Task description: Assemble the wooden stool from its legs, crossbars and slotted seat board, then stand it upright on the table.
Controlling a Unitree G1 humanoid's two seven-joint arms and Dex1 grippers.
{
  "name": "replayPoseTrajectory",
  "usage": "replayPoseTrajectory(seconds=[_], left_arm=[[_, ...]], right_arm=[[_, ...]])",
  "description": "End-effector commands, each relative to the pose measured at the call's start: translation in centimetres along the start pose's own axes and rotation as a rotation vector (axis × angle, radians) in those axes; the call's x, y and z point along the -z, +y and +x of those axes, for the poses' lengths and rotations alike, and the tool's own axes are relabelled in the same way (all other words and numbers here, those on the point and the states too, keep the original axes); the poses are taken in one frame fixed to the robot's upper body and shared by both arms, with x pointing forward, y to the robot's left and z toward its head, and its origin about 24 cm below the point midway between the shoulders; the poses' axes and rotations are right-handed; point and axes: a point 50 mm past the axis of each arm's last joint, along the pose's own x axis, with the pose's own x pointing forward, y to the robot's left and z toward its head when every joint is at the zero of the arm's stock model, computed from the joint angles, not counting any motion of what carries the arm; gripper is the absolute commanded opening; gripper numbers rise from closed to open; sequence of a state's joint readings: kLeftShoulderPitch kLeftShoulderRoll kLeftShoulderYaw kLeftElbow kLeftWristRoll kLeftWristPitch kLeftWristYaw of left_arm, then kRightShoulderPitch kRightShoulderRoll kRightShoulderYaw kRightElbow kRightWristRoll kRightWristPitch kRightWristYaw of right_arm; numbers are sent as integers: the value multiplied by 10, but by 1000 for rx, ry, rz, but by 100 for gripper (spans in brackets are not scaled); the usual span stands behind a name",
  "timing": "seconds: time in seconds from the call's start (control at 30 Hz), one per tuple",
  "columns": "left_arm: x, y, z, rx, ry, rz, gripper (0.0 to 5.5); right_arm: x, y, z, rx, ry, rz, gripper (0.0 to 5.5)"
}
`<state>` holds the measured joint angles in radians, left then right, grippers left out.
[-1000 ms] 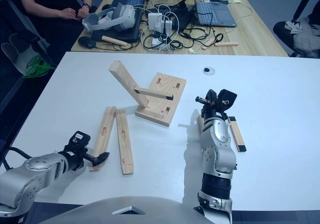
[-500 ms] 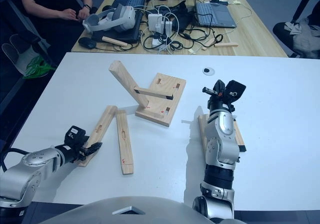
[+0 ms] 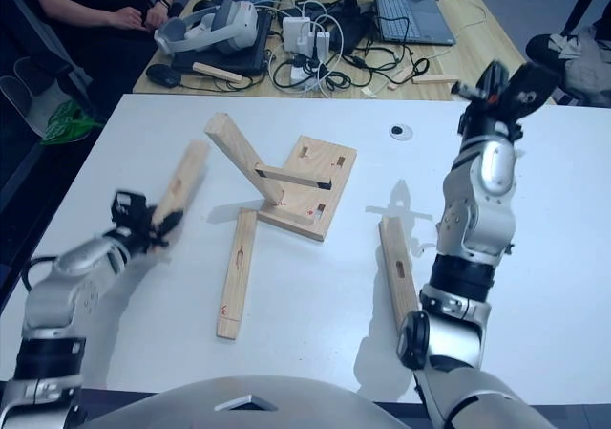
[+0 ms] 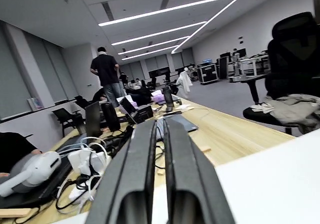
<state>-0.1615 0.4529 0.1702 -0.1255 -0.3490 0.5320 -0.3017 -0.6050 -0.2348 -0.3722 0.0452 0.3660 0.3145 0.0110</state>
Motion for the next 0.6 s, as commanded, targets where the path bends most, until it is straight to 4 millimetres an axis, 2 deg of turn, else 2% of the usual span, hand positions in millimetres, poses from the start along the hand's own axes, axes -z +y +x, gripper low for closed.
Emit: replayPoseTrajectory(seconds=[0.03,0.13,0.3,0.37,0.43,0.6], left_arm=[[-34,-3,9,-46,-224,-36,206],[-58,0,7,-102,-373,-10,206],[-144,-9,2,51,-703,280,206],[-171,-25,4,186,-789,397,206],[-177,-44,5,314,-824,458,206],[-148,-80,7,528,-785,498,206]], right_arm=[[-21,37,12,-288,53,121,106],[-28,59,1,-526,123,248,162],[-45,96,-33,-907,201,573,252],[-53,110,-37,-993,211,641,289],[-59,119,-37,-1025,207,685,331],[-63,136,-39,-1055,192,750,424]])
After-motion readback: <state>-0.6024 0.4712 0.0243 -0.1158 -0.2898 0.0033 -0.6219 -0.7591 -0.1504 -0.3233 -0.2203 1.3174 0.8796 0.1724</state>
